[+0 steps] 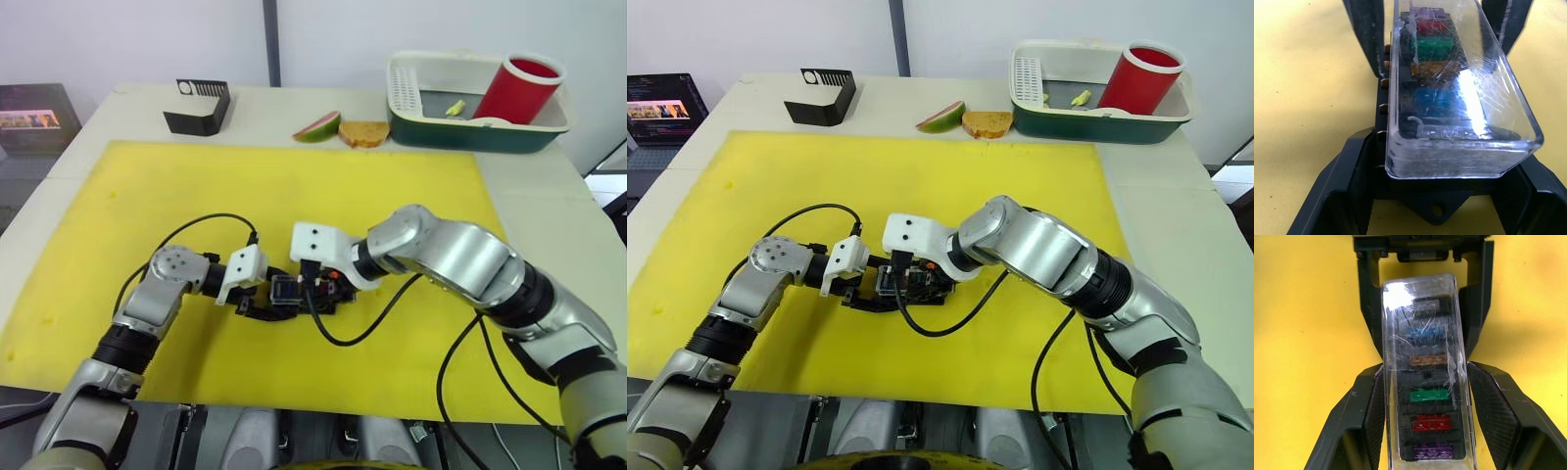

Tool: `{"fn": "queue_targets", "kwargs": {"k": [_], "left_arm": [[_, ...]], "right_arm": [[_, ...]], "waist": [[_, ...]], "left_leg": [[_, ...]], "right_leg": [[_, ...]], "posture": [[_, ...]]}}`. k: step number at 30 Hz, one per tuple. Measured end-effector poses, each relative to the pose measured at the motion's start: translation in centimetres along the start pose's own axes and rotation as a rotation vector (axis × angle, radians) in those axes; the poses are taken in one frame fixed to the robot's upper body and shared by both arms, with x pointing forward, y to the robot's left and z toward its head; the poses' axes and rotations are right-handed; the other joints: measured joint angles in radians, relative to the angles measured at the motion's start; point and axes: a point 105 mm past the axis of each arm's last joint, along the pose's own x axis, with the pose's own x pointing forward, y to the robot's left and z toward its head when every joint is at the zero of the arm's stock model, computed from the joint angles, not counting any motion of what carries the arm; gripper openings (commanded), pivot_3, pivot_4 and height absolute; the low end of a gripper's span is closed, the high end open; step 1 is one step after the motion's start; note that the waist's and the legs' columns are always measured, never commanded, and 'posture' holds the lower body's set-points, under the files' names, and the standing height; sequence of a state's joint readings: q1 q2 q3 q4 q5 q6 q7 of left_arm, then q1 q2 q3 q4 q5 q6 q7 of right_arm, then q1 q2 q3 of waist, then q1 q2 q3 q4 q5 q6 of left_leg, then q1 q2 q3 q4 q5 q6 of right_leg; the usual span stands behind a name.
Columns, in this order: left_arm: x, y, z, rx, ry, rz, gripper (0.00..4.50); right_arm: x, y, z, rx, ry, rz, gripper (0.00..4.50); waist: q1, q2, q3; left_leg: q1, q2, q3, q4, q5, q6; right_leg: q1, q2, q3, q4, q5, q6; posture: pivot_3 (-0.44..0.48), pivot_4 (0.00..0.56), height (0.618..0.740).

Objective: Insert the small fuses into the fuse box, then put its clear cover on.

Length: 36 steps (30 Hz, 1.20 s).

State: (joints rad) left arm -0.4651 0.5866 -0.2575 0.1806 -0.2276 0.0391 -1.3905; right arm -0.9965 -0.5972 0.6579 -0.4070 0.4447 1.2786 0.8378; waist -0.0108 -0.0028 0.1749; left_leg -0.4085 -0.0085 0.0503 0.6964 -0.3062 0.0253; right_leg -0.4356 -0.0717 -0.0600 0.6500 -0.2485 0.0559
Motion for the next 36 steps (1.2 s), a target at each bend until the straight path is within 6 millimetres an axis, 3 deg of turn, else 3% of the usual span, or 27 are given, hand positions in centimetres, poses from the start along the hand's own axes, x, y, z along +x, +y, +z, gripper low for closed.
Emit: {"fn": "queue_targets", "kwargs": {"k": [36], "left_arm": [[0.1, 0.0, 0.0, 0.000, 0.000, 0.002, 2.70]], "right_arm": [[-1.3, 0.0, -0.9, 0.097, 0.003, 0.011, 2.71]], "waist": [[0.000, 0.000, 0.000]], "left_leg": [[0.000, 0.000, 0.000, 0.000, 0.000, 0.000]], "right_leg": [[0.000, -0.001, 0.000, 0.000, 0.000, 0.000]], "posture": [[0.000, 0.150, 0.740]]}}
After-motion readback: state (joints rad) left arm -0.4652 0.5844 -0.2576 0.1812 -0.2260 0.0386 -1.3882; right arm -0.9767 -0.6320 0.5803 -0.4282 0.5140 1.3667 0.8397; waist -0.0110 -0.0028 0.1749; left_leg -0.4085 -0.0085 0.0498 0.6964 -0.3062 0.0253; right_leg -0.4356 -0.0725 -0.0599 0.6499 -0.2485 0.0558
